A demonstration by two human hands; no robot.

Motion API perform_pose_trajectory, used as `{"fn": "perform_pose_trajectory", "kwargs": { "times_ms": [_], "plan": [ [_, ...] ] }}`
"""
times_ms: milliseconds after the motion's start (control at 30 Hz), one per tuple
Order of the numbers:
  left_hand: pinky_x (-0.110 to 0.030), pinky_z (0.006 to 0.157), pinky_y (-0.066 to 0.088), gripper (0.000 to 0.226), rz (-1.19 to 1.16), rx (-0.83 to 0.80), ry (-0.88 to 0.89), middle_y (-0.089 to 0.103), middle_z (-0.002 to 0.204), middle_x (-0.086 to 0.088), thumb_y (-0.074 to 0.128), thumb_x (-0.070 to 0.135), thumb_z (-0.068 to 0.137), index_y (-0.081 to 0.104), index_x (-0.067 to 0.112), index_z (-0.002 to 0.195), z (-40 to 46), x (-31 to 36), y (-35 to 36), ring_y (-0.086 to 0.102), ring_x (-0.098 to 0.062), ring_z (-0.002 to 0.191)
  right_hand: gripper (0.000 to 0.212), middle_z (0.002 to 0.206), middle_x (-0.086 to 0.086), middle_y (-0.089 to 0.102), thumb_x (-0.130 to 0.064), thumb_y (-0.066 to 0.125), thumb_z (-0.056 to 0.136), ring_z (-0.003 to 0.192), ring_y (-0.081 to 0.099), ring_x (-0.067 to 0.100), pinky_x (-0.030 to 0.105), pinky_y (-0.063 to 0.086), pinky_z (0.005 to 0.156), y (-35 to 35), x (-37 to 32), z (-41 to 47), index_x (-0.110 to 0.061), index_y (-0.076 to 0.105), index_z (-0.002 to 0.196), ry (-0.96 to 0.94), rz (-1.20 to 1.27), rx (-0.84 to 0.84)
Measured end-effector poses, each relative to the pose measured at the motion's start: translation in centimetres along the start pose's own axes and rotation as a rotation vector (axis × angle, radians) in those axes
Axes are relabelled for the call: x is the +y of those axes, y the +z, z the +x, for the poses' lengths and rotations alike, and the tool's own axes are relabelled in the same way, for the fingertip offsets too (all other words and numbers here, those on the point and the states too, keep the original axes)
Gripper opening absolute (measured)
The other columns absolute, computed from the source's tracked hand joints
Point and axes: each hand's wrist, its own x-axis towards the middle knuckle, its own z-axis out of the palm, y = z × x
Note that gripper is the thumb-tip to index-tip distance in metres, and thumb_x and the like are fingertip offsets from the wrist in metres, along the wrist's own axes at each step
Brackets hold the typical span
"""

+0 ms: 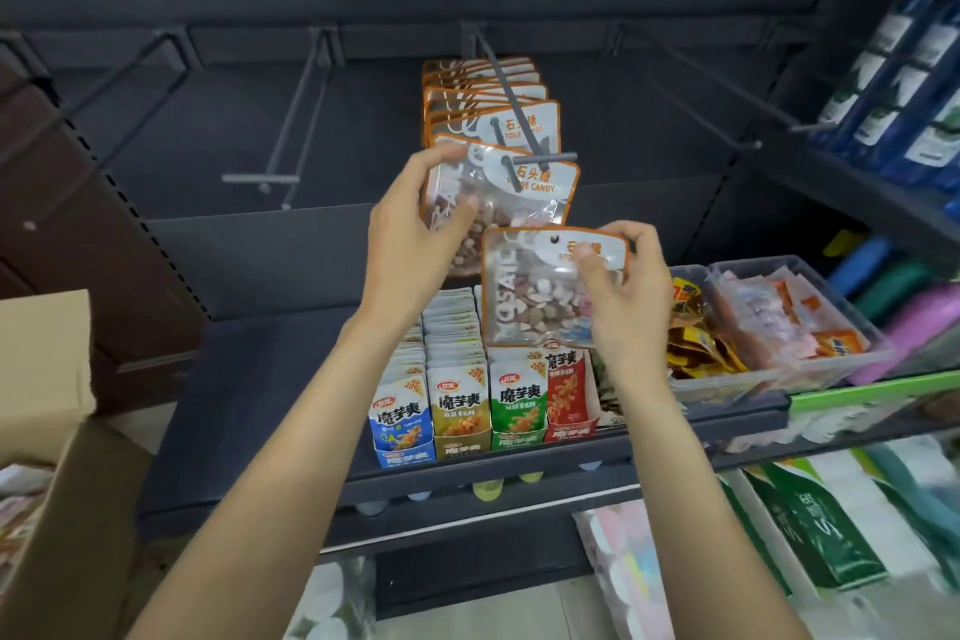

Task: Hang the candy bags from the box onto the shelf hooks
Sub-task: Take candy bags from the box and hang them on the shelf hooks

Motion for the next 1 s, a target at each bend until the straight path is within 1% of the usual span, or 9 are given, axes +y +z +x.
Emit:
{"fn": "perform_pose_trajectory", "kwargs": {
  "times_ms": [100, 200, 233, 367, 467, 567, 733, 833, 1000],
  "plan": [
    [-0.039, 0.097, 0.05, 0.046, 0.106, 0.036, 0.063, 0.056, 0.129, 0.012, 0.071, 0.011, 0.083, 0.054, 0.022, 0.125, 1.7, -1.0, 0.8, 0.055, -0.008, 0.118, 0.012, 0.088, -0.021, 0.058, -0.012, 0.062, 0.092, 0.083, 0.055, -0.011, 0.006, 0.04, 0.069, -1.5, -0.2, 0.7, -0.022, 0.056, 0.096, -0.115, -0.119, 0.007],
    [-0.01, 0.089, 0.041, 0.045, 0.24, 0.124, 0.139, 0.058, 0.124, 0.004, 0.073, 0.015, 0.082, 0.056, 0.016, 0.124, 3.2, -1.8, 1.7, 0.052, -0.002, 0.111, 0.016, 0.088, -0.024, 0.061, -0.014, 0.064, 0.092, 0.084, 0.057, -0.007, 0.01, 0.042, 0.071, -2.6, -1.0, 1.0, -0.028, 0.058, 0.096, -0.185, -0.114, -0.013],
    [-0.009, 0.086, 0.039, 0.043, 0.279, 0.14, 0.162, 0.059, 0.121, 0.002, 0.073, 0.017, 0.083, 0.057, 0.015, 0.123, 3.6, -2.1, 1.9, 0.053, -0.004, 0.107, 0.018, 0.09, -0.026, 0.061, -0.014, 0.065, 0.091, 0.085, 0.058, -0.006, 0.011, 0.043, 0.071, -2.8, -1.4, 1.1, -0.029, 0.058, 0.098, -0.203, -0.093, -0.022],
    [-0.031, 0.087, 0.045, 0.039, 0.367, 0.186, 0.179, 0.052, 0.116, -0.005, 0.075, 0.023, 0.08, 0.06, 0.017, 0.115, 4.1, -3.2, 2.4, 0.052, -0.021, 0.105, 0.035, 0.102, -0.035, 0.056, -0.006, 0.068, 0.088, 0.091, 0.059, -0.007, 0.01, 0.045, 0.073, -2.7, -3.0, 1.6, -0.019, 0.048, 0.114, -0.273, -0.015, -0.098],
    [-0.028, 0.089, 0.045, 0.039, 0.306, 0.187, 0.167, 0.044, 0.117, -0.008, 0.075, 0.021, 0.079, 0.061, 0.016, 0.116, 3.9, -3.6, 2.2, 0.048, -0.015, 0.107, 0.038, 0.093, -0.03, 0.061, -0.003, 0.069, 0.087, 0.081, 0.06, -0.009, 0.008, 0.045, 0.068, -2.0, -3.9, 2.5, -0.015, 0.043, 0.112, -0.295, -0.008, -0.2],
    [-0.011, 0.088, 0.04, 0.041, 0.265, 0.121, 0.169, 0.042, 0.121, -0.006, 0.07, 0.013, 0.085, 0.059, 0.015, 0.124, 3.5, -3.7, 1.6, 0.043, -0.004, 0.107, 0.035, 0.092, -0.017, 0.061, -0.007, 0.069, 0.087, 0.084, 0.062, -0.009, 0.006, 0.044, 0.068, -1.1, -4.7, 3.7, -0.014, 0.043, 0.11, -0.321, -0.075, -0.251],
    [-0.028, 0.092, 0.049, 0.031, 0.083, 0.097, 0.107, 0.042, 0.128, 0.004, 0.052, 0.013, 0.095, 0.059, 0.018, 0.125, 2.7, -2.8, 0.1, 0.049, -0.007, 0.116, 0.031, 0.102, -0.004, 0.064, -0.012, 0.07, 0.088, 0.092, 0.064, -0.003, 0.007, 0.046, 0.069, -0.1, -5.1, 5.0, -0.015, 0.046, 0.108, -0.33, -0.109, -0.275],
    [-0.013, 0.092, 0.041, 0.022, -0.024, 0.177, 0.043, 0.05, 0.127, 0.001, 0.047, 0.022, 0.099, 0.061, 0.023, 0.116, 1.0, -1.1, -0.7, 0.049, 0.003, 0.116, 0.031, 0.108, 0.001, 0.066, -0.015, 0.069, 0.089, 0.098, 0.066, 0.005, 0.011, 0.049, 0.07, 0.2, -4.9, 5.2, -0.018, 0.046, 0.108, -0.333, -0.122, -0.264],
    [-0.023, 0.084, 0.052, 0.031, -0.158, 0.001, 0.07, 0.056, 0.122, 0.001, 0.066, 0.02, 0.088, 0.052, 0.032, 0.113, -1.7, 0.6, -0.4, 0.06, -0.013, 0.106, 0.035, 0.102, -0.012, 0.062, -0.01, 0.071, 0.086, 0.097, 0.064, 0.0, 0.008, 0.048, 0.069, 1.3, -4.4, 6.1, -0.014, 0.045, 0.11, -0.312, -0.15, -0.201]
  ]
}}
